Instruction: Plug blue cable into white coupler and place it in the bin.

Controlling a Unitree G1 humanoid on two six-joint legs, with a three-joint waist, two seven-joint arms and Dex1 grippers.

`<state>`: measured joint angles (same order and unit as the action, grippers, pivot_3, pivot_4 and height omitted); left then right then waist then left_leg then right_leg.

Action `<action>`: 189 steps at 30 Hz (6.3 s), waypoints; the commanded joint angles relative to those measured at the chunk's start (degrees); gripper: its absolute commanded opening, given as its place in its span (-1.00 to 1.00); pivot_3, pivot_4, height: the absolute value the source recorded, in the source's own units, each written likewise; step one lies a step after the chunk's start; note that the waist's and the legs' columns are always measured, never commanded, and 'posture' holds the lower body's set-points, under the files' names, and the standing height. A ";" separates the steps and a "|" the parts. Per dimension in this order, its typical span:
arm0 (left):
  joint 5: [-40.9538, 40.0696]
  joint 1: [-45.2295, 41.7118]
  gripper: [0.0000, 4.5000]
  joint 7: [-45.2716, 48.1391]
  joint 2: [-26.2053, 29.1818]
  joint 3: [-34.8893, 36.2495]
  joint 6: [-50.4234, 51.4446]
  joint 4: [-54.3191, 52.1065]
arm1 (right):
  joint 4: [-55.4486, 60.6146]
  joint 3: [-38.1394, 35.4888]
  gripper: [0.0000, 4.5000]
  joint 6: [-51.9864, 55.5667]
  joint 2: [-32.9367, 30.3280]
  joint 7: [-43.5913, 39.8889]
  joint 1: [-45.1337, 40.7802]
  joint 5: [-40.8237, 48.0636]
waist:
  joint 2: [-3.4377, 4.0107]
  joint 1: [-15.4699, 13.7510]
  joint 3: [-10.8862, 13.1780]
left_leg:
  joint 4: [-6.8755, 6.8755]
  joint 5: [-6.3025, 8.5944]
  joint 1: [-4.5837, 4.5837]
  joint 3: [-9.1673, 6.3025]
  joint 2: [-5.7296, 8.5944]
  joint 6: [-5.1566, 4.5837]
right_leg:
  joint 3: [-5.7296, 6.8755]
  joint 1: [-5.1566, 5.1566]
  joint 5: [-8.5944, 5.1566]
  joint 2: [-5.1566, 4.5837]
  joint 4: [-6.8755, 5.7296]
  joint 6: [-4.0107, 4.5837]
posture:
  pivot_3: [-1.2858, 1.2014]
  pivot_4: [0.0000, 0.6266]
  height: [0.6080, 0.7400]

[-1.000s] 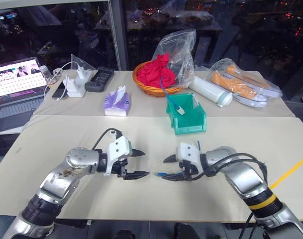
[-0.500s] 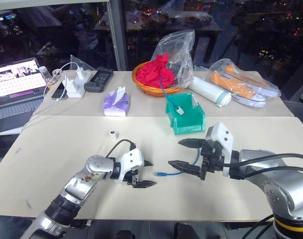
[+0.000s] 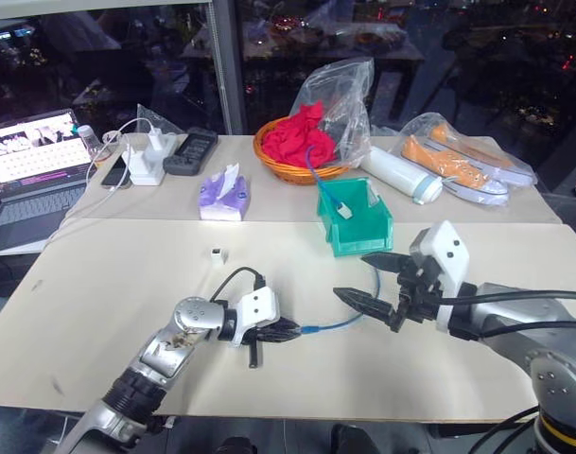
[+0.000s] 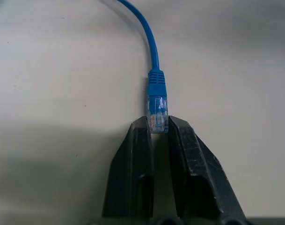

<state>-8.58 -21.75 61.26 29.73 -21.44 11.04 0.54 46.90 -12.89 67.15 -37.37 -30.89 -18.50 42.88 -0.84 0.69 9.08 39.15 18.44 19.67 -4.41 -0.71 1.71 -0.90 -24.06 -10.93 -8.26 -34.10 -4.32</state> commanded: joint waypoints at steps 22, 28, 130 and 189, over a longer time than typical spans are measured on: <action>-10.91 -5.23 -0.98 -3.12 -15.11 3.14 9.66 -7.04 | 3.27 4.13 1.00 -38.20 15.99 68.04 31.97 57.17 | -0.03 0.25 0.00 | 0.29 0.25 -0.43 -0.16 0.03 -0.46 | -0.14 0.82 -0.22 0.09 0.03 -0.14 | 0.03 -0.52 1.00; -11.48 -5.54 -0.98 -3.02 -15.53 2.93 10.38 -6.94 | 3.09 8.70 1.00 -41.09 17.15 70.77 30.47 56.38 | 0.01 0.08 -0.02 | 0.28 0.27 -0.52 -0.22 0.05 -0.49 | -0.09 0.68 -0.16 0.09 0.08 0.02 | 0.03 -0.52 1.00; 5.83 -12.58 -0.72 -3.28 -15.44 -7.42 19.78 8.11 | -8.11 15.80 -1.00 -31.34 14.60 53.81 23.00 25.91 | 0.12 -0.51 -0.10 | -0.15 0.33 -0.65 -0.47 -0.03 -0.61 | -0.16 0.77 -0.57 0.36 0.11 0.20 | 0.03 -0.52 1.00; 2.07 -9.91 -0.72 -10.27 -16.60 -4.11 26.34 3.44 | -11.92 11.32 -1.00 -26.34 21.61 50.20 23.87 25.79 | 0.12 -0.46 -0.10 | -0.16 0.32 -0.72 -0.50 -0.03 -0.59 | -0.16 0.81 -0.59 0.36 0.09 0.20 | 0.03 -0.52 1.00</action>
<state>-6.80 -32.68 51.73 13.19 -24.68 36.57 3.15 35.26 -1.75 39.19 -15.30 19.19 5.33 68.71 -0.72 0.23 8.97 38.99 18.75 18.95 -4.91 -0.74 1.12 -1.07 -23.25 -11.53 -7.90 -34.01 -4.13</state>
